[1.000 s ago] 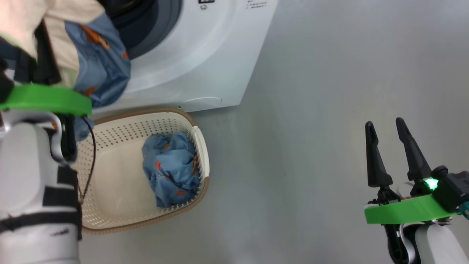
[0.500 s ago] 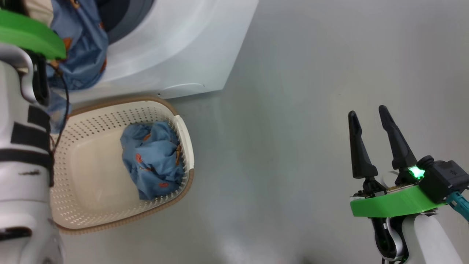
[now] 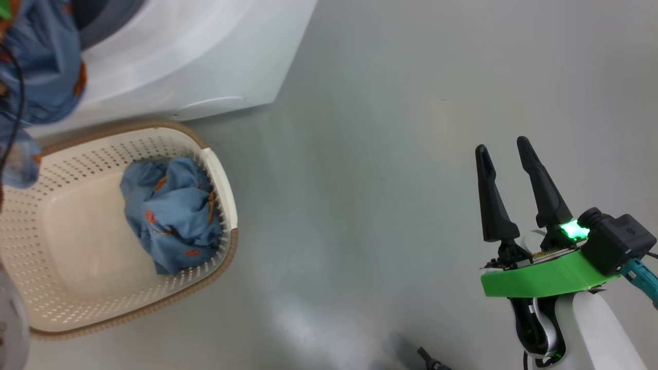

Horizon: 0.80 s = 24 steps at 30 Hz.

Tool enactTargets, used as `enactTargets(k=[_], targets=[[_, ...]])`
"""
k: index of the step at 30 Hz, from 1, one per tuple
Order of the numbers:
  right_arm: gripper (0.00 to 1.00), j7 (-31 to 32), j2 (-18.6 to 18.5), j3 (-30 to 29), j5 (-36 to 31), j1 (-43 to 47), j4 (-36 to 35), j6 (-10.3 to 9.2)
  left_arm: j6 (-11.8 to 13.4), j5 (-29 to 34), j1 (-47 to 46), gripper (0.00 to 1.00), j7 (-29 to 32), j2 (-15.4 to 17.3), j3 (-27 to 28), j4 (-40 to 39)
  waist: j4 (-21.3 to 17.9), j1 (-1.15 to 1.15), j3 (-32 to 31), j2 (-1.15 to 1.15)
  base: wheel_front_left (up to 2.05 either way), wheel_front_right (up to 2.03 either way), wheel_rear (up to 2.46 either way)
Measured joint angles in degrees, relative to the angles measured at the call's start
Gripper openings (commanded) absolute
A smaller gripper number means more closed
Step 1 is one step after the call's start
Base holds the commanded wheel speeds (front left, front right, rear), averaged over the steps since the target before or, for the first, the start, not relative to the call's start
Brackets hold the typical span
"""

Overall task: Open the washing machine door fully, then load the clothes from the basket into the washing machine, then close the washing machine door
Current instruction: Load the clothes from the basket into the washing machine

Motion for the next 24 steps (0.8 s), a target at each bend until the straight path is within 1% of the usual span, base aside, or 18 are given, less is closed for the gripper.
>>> enactTargets(k=[2, 4, 14, 17, 21, 24], targets=[[1.00, 0.00, 0.00, 0.32, 0.05, -0.18, 0.00, 0.00, 0.23, 0.01, -1.51, 0.00, 0.00, 0.51, -0.13, 0.02, -0.63, 0.00, 0.63, 0.00, 0.00, 0.00, 0.00], [1.00, 0.00, 0.00, 0.60, 0.12, -0.96, -0.05, 0.00, 0.25, -0.02, -2.57, 0.00, 0.00, 0.96, 0.08, -1.70, -1.14, 0.00, 1.23, 0.00, 0.00, 0.00, 0.00], [1.00, 0.00, 0.02, 0.79, 1.56, -2.22, -0.54, 0.00, 0.13, 0.02, -2.11, 0.00, -0.08, 1.40, 0.73, -19.68, -2.10, 0.00, 3.66, 0.00, 0.00, 0.00, 0.00], [1.00, 0.00, 0.02, 0.90, 1.68, -2.62, -0.65, 0.00, -0.10, 0.35, -1.16, 0.00, -0.08, 1.55, 1.02, -22.80, -2.08, 0.00, 4.16, 0.00, 0.00, 0.00, 0.00], [1.00, 0.00, 0.02, 0.97, 2.03, -3.28, -0.85, 0.00, -0.33, 0.35, 1.29, 0.00, -0.08, 1.57, 1.64, -22.71, -2.05, 0.00, 4.63, 0.00, 0.00, 0.00, 0.00], [1.00, 0.00, 0.03, 1.00, 2.03, -3.28, -0.83, 0.00, -0.35, 0.35, 1.80, 0.00, -0.07, 1.58, 1.53, -17.70, -1.96, 0.00, 4.58, 0.00, 0.00, 0.00, 0.00]])
